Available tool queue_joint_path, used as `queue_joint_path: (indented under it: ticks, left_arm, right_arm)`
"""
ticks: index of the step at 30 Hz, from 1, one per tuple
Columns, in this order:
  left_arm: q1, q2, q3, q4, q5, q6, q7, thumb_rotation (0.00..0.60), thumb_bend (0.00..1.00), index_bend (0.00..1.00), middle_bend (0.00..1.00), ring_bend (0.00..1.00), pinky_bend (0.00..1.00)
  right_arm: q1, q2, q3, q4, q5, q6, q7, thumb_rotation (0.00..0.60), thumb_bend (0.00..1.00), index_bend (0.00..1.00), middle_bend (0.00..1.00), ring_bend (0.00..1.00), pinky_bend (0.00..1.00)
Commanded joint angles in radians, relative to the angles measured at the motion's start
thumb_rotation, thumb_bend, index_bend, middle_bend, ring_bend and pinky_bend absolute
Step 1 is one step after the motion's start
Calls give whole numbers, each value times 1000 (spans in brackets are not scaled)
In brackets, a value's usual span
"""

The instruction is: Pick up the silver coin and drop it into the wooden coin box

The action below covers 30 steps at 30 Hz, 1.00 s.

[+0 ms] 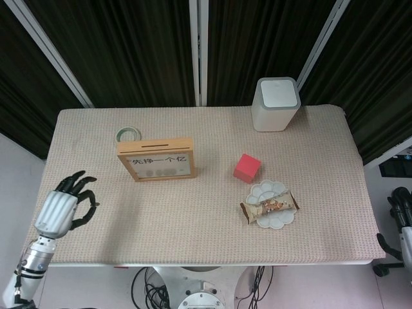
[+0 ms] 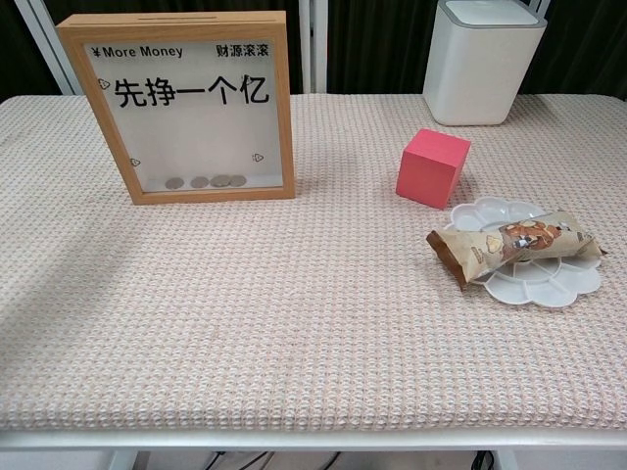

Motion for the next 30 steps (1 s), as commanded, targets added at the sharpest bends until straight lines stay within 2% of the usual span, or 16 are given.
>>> queue_joint_path:
  ticks: [1, 3, 7, 13, 20, 26, 30]
  left_arm:
    - [-59, 156, -123, -158, -109, -46, 31, 600, 379, 607, 231, 106, 219]
    - [-89, 194, -162, -205, -148, -80, 38, 600, 380, 611, 233, 106, 219]
    - [-181, 256, -238, -290, -267, -213, 40, 600, 387, 611, 253, 117, 227]
    - [-351, 248, -309, -281, -463, -426, 99, 600, 389, 611, 255, 118, 227]
    - [-532, 203, -344, -222, -728, -585, 193, 600, 388, 611, 256, 118, 226]
    - [-665, 137, -334, -159, -966, -623, 262, 600, 388, 612, 256, 118, 225]
    - [-727, 91, -318, -115, -1081, -622, 288, 600, 389, 612, 258, 118, 224]
  right_arm:
    - [-1, 5, -3, -7, -10, 12, -5, 600, 242, 0, 0, 0, 0]
    - [-2, 8, -2, -11, -6, 13, -8, 600, 242, 0, 0, 0, 0]
    - [1, 8, 0, -14, 1, 4, -14, 600, 242, 0, 0, 0, 0]
    - [8, -3, -4, -10, 1, -11, -24, 600, 242, 0, 0, 0, 0]
    - [9, -2, 0, -7, 11, -12, -23, 600, 243, 0, 0, 0, 0]
    - [12, -11, 3, 10, 25, -28, -9, 600, 242, 0, 0, 0, 0]
    - [16, -15, 5, 21, 28, -34, 0, 600, 243, 0, 0, 0, 0]
